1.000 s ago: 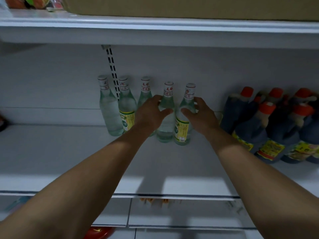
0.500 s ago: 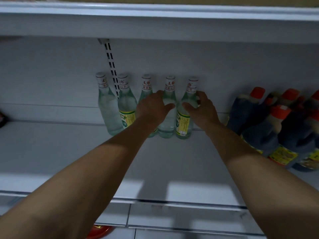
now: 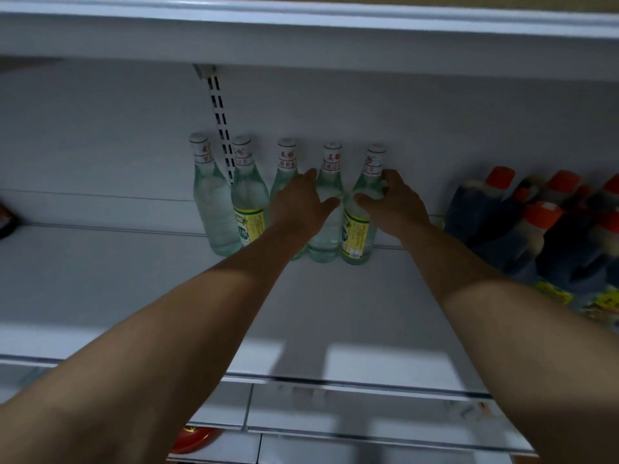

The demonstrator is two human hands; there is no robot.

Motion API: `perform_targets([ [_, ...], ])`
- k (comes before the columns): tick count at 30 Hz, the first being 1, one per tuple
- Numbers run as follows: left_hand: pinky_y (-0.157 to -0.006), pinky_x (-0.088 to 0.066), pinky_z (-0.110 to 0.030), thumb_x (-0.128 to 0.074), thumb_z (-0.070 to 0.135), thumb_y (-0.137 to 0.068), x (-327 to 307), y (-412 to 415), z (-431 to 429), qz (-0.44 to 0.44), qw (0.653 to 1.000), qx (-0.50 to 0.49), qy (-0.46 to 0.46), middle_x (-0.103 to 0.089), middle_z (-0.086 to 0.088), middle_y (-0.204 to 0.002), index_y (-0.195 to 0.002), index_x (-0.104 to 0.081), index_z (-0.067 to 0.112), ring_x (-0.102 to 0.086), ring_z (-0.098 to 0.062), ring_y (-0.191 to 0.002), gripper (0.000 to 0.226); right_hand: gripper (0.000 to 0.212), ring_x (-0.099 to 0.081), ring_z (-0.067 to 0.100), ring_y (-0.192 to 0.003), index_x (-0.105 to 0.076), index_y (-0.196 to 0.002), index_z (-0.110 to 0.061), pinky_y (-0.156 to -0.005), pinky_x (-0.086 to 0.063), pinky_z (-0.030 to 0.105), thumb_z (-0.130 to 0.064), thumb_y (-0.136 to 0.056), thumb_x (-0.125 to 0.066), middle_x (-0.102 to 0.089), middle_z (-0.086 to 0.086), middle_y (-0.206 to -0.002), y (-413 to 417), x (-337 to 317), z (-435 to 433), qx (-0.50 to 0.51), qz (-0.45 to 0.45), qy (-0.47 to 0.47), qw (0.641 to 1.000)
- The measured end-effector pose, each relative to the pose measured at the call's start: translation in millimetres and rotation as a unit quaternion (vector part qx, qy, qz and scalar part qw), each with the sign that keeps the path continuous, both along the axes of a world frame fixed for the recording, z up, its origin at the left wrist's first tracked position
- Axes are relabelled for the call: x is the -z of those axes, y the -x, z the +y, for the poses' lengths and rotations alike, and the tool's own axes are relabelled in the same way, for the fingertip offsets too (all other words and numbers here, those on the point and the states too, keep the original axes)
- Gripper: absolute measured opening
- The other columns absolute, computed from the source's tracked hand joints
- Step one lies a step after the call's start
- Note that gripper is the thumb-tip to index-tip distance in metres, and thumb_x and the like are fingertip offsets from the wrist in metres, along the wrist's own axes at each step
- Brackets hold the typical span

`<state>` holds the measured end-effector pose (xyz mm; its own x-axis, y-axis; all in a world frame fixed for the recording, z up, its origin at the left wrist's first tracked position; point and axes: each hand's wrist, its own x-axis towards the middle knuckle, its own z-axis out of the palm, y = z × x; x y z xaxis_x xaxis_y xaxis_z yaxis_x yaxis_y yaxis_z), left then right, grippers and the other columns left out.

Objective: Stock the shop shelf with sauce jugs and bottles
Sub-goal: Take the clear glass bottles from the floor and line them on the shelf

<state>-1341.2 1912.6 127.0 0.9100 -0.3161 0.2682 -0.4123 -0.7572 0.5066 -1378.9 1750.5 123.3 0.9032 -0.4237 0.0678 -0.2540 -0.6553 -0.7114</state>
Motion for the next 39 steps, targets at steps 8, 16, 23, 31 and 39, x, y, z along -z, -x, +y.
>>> perform_targets([
  [8,-0.095,-0.04,-0.026,-0.055,0.048,-0.09,-4,28,21,0.028,0.998,-0.033,0.052,-0.059,0.003,-0.131,-0.133,-0.052,0.025,-0.054,-0.019,-0.122,0.048,0.077,-0.05,0.032,-0.126,-0.038,-0.14,-0.015,-0.102,-0.044,0.042,-0.057,-0.082,-0.064,-0.05,0.012,-0.14,11,-1,0,0.035,0.042,0.022,0.998],
  [16,-0.079,-0.058,-0.036,-0.055,0.059,-0.083,10,74,58,0.253,0.964,0.029,-0.076,-0.073,-0.005,-0.088,-0.085,-0.068,0.01,-0.07,-0.021,-0.079,0.051,0.063,-0.053,0.031,-0.119,-0.048,-0.13,-0.012,-0.085,-0.042,0.031,-0.055,-0.086,-0.058,-0.053,0.012,-0.134,68,-3,39,0.011,0.078,0.062,0.995],
  [23,-0.078,-0.059,-0.032,-0.058,0.061,-0.084,36,141,116,0.348,0.924,0.108,-0.119,-0.075,-0.002,-0.089,-0.092,-0.071,0.009,-0.072,-0.017,-0.078,0.054,0.036,-0.058,0.02,-0.086,-0.06,-0.093,-0.022,-0.068,-0.042,0.028,-0.056,-0.085,-0.054,-0.061,-0.003,-0.093,137,16,106,0.034,0.113,0.084,0.99],
  [31,-0.087,-0.049,-0.033,-0.054,0.057,-0.089,127,204,165,0.405,0.891,0.124,-0.166,-0.066,-0.007,-0.113,-0.099,-0.06,0.02,-0.063,-0.022,-0.098,0.039,0.018,-0.059,0.018,-0.089,-0.06,-0.085,-0.03,-0.073,-0.045,0.03,-0.048,-0.083,-0.06,-0.062,-0.009,-0.089,213,95,169,0.018,0.134,0.031,0.99],
  [39,-0.098,-0.046,-0.039,-0.062,0.06,-0.079,285,240,184,0.469,0.876,0.003,-0.111,-0.06,-0.003,-0.129,-0.126,-0.057,0.022,-0.06,-0.024,-0.111,0.061,0.034,-0.058,0.02,-0.097,-0.06,-0.115,-0.025,-0.078,-0.043,0.028,-0.043,-0.087,-0.059,-0.063,-0.005,-0.101,249,246,179,-0.03,0.264,-0.02,0.964],
])
